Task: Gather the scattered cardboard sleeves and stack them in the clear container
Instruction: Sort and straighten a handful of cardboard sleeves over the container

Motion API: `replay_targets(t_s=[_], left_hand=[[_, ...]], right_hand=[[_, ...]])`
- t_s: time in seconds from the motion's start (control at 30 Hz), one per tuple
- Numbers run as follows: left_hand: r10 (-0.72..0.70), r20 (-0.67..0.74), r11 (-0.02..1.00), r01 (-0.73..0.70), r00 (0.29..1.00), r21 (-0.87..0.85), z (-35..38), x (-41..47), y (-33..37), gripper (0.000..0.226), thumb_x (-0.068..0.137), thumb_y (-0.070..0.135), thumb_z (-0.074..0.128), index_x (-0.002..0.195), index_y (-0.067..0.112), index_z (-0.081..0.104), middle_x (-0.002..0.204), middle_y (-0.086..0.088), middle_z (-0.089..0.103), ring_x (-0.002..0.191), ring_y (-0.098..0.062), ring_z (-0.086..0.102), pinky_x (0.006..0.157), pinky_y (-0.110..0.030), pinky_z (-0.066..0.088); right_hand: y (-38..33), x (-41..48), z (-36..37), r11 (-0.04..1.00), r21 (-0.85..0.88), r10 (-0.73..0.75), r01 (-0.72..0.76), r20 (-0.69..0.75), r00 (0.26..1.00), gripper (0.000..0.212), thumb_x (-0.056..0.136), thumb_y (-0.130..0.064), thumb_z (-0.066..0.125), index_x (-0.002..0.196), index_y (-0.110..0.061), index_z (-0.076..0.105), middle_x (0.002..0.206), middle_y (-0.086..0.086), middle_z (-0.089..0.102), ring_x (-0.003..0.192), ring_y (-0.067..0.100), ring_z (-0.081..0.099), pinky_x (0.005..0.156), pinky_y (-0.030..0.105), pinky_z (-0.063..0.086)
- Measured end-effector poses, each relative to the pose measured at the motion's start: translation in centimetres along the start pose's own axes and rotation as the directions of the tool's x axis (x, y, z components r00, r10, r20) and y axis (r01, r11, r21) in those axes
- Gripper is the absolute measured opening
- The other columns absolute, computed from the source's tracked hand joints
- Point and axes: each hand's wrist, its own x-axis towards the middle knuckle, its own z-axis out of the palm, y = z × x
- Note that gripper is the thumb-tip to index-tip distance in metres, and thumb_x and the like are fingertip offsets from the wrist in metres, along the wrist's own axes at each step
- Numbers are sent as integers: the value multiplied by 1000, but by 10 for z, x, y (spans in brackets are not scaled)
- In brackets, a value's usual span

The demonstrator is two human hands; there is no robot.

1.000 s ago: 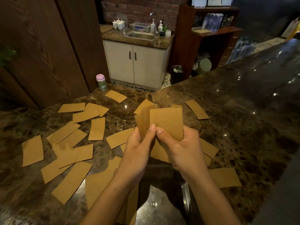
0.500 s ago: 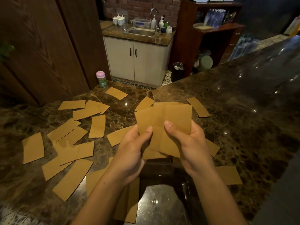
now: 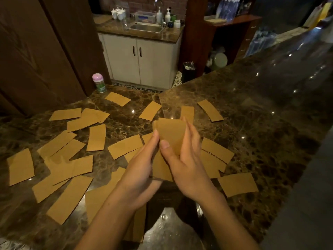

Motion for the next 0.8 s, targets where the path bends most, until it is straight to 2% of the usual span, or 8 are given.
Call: replay_targets(t_s=[0.07,0.13,0.27,0.37,0.47,0.53,0.63,0.8], left_hand=[[-28,20,1000,28,999,13,-1,3,-2,48,100,49,38,133,23,63,128,-13,69,117,-25,66,97,-40,52],[-42,63,999,42,997,5,1,7,-3,44,100,52,38,136,36,59,126,-13,68,112,-28,65,91,-41,55],[-89,100,996,91,991,-14,10,17,-7,37,100,52,40,129,44,61,117,-11,72,102,-31,65,83,-46,49],[-179,147,983,182,973,-8,17,22,-16,41,98,56,40,120,34,68,102,-14,71,86,-31,65,72,-41,49],[-235,121,969,224,964,101,21,29,-29,39,96,57,44,119,37,67,92,-15,70,75,-30,64,63,-37,50],[-224,101,968,210,969,136,20,35,-36,39,96,56,44,122,35,64,93,-15,69,70,-29,62,61,-36,46],[-221,99,975,216,970,61,13,40,-42,38,97,53,43,125,34,61,101,-19,67,68,-30,60,61,-37,46],[-183,55,983,184,982,-17,-6,43,-38,40,100,55,40,124,33,64,102,-21,66,69,-30,59,62,-37,46]], right_hand=[[-1,-4,-6,999,1,-38,38,-26,999,92,85,-80,50,150,-64,-14,164,-30,-10,157,15,17,120,50,37],[0,-8,-16,998,17,-58,59,-13,998,97,78,-75,67,147,-68,0,163,-34,-11,155,16,25,111,47,50],[2,-21,-44,965,-182,-142,192,256,956,74,68,-57,89,125,-45,44,167,-27,-9,156,14,16,102,37,56],[11,-27,-60,931,-280,-179,233,204,962,68,64,-57,92,113,-39,49,166,-22,7,152,12,24,102,41,55],[22,-33,-70,918,-319,-186,236,179,966,71,61,-62,91,114,-37,49,161,-26,14,140,-8,29,101,11,44],[34,-34,-80,930,-324,-110,176,212,971,78,59,-66,89,122,-44,48,163,-29,15,135,-15,30,101,6,36],[70,-29,-107,931,-366,61,4,166,984,90,61,-66,87,139,-54,42,158,-27,35,141,-2,37,113,25,39],[139,-27,-162,737,-660,327,-146,159,932,95,71,-50,90,152,-32,45,154,-8,51,141,13,47,116,30,34]])
